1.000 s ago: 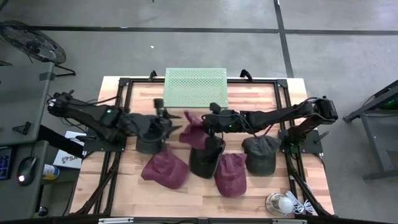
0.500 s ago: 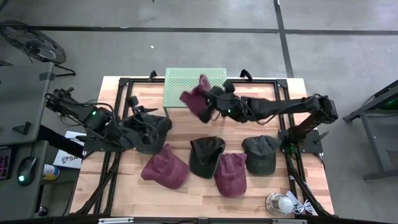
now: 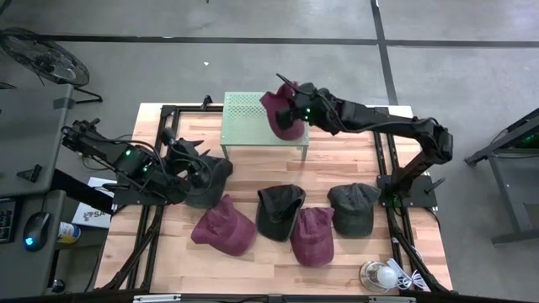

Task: Pick & Place hat
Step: Put the top maroon cap on the right side of the shelf

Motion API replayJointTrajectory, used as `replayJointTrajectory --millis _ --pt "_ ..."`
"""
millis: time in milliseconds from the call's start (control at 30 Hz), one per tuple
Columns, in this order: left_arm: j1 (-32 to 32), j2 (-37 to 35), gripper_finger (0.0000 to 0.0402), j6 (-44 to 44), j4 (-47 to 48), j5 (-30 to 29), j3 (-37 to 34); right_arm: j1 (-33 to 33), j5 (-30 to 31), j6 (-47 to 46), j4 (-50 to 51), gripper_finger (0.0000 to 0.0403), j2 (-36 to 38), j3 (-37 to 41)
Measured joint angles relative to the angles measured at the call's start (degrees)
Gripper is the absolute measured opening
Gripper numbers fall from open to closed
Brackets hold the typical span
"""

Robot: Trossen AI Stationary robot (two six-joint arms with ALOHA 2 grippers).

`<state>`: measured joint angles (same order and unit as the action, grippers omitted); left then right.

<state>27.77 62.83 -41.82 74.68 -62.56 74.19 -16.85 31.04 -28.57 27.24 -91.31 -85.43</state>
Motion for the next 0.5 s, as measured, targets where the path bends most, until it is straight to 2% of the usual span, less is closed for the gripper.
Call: replayJointTrajectory --millis 133,500 --pt "0.0 0.0 0.014 -2.11 0.44 -1.75 0.0 -1.93 -2.89 -1.02 0.13 0.0 -0.67 0.0" --pt "0.0 0.0 0.014 -3.77 0.47 -2.73 -0.04 -4.32 -3.6 -4.15 -0.79 0.0 -6.26 0.0"
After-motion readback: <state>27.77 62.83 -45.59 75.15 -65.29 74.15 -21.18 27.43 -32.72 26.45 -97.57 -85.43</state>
